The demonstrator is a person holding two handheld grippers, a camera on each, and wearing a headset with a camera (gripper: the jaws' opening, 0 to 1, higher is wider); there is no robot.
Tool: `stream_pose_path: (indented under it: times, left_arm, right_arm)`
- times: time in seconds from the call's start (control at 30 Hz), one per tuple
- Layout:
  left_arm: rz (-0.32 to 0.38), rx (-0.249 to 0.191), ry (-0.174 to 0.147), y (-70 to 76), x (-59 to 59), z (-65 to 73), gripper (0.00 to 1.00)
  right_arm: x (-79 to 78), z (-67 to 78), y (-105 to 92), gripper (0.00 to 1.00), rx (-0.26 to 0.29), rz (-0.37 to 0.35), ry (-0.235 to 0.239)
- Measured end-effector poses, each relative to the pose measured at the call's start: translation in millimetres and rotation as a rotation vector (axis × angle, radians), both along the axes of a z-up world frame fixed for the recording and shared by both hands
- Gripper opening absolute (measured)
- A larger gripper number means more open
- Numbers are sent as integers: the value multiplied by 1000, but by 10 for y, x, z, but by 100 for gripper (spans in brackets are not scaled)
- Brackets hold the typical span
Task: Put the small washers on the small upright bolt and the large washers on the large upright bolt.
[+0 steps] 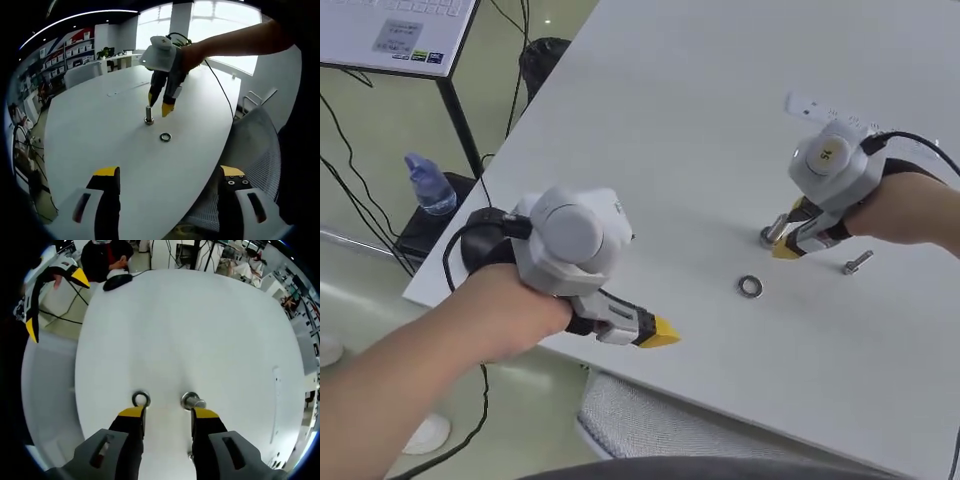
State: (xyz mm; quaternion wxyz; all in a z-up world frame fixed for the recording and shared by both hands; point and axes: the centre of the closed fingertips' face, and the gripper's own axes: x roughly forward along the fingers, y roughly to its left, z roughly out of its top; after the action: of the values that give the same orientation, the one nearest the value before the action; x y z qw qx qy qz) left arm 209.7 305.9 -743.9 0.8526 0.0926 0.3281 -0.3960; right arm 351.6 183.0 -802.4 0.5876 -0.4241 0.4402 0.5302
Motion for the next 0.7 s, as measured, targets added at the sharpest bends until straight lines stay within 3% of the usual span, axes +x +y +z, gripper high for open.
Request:
stream_pose_path:
  times: [0.33,0.57,0.7]
  left_arm:
    - [2,-1,-9,30,65,80,79]
    - [3,-5,-14,17,69,95,80]
    - [1,-30,-18,-21,47,119,82]
  right_arm:
    - [-239,-6,7,38,27,-3,19]
    - [-417,-50,-40,38,9,11,25]
    - [-488,-55,-38,38,14,8,36]
